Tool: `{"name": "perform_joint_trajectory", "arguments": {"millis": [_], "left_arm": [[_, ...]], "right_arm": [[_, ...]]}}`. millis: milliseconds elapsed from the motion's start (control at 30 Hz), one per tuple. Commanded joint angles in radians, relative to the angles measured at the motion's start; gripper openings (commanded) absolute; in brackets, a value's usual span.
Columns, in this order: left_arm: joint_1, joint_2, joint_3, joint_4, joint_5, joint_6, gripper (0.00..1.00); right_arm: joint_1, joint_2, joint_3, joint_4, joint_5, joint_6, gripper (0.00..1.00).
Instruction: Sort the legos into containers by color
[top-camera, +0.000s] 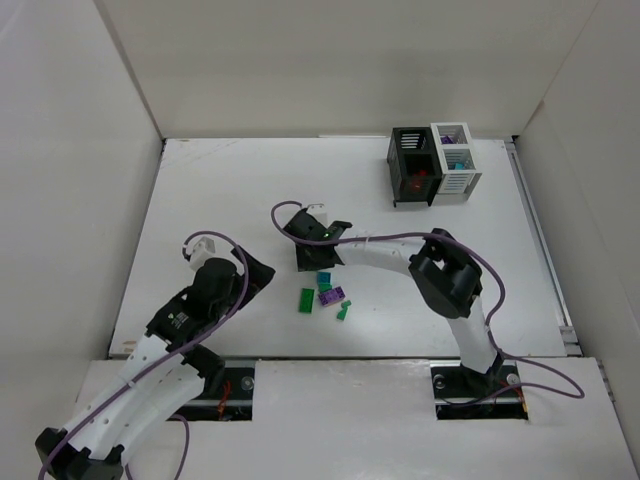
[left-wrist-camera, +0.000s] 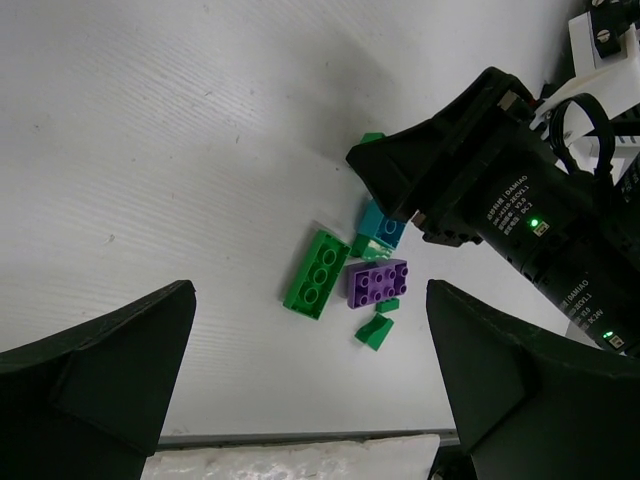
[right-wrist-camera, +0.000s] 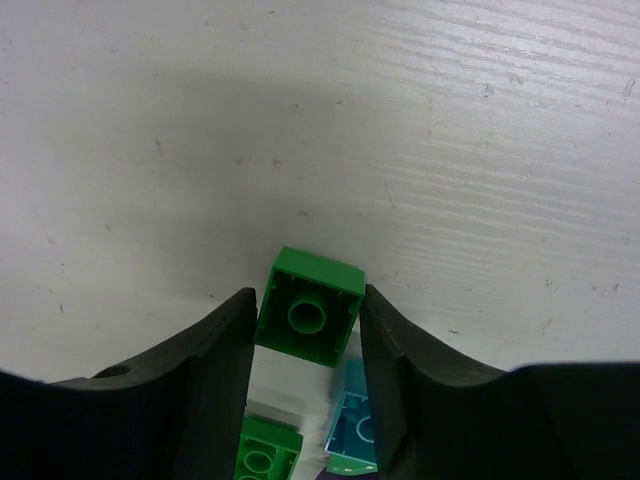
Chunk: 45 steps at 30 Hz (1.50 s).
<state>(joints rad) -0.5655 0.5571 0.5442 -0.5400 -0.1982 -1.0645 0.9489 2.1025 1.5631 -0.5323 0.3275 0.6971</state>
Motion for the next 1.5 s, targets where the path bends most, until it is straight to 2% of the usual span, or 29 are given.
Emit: {"name": "perform_joint_trajectory", "arguments": {"millis": [0, 33, 100, 167, 267, 500, 633, 800, 967, 1033, 1167, 1333, 1467], "left_arm": [[0.004, -0.019, -0.01, -0.006, -0.001, -0.008, 1.0], [0.004, -0.019, -0.01, -0.006, -0.001, -0.008, 1.0], [0.004, -0.019, -0.01, -0.006, -0.001, -0.008, 1.0], [0.004, -0.019, -0.01, -0.006, -0.001, -0.008, 1.0], [0.004, -0.019, -0.01, -0.006, -0.001, -0.008, 1.0], [0.004, 0.0, -0.01, 0.044, 0.028, 0.027, 1.0], [0.004, 0.073, -0.01, 0.112, 0.054, 0.07, 1.0], [0.004, 0.164, -0.01, 0.192, 0.089, 0.119, 1.0], [0.004, 0.253, -0.01, 0.281, 0.135, 0.169, 1.0], [0.004, 0.3, 0.0, 0.322, 0.154, 0.192, 1.0], [0.004, 0.392, 0.01, 0.36, 0.183, 0.238, 1.0], [0.004, 0.503, 0.046, 0.351, 0.183, 0.258, 1.0], [0.004, 0.526, 0.056, 0.376, 0.21, 0.285, 1.0]], "right_arm": [[0.001, 0.008, 0.029, 0.015, 0.024, 0.033, 0.48], [0.001, 0.008, 0.029, 0.015, 0.024, 0.033, 0.43], [0.001, -0.001, 0.029, 0.015, 0.024, 0.042, 0.41], [0.001, -0.001, 0.029, 0.015, 0.024, 0.042, 0.34], [0.001, -0.022, 0.02, 0.015, 0.024, 0.042, 0.29], [0.001, -0.123, 0.02, 0.015, 0.056, -0.007, 0.28], [-0.009, -0.247, 0.031, 0.015, 0.099, -0.077, 0.26], [-0.125, -0.34, 0.049, 0.038, 0.108, -0.151, 0.26], [-0.341, -0.354, 0.143, 0.048, 0.099, -0.228, 0.26], [-0.406, -0.312, 0.192, 0.057, 0.09, -0.263, 0.26], [-0.567, -0.193, 0.39, 0.057, 0.053, -0.297, 0.26], [-0.65, 0.014, 0.609, 0.02, 0.062, -0.315, 0.26], [-0.703, 0.131, 0.748, 0.009, 0.044, -0.315, 0.29]]}}
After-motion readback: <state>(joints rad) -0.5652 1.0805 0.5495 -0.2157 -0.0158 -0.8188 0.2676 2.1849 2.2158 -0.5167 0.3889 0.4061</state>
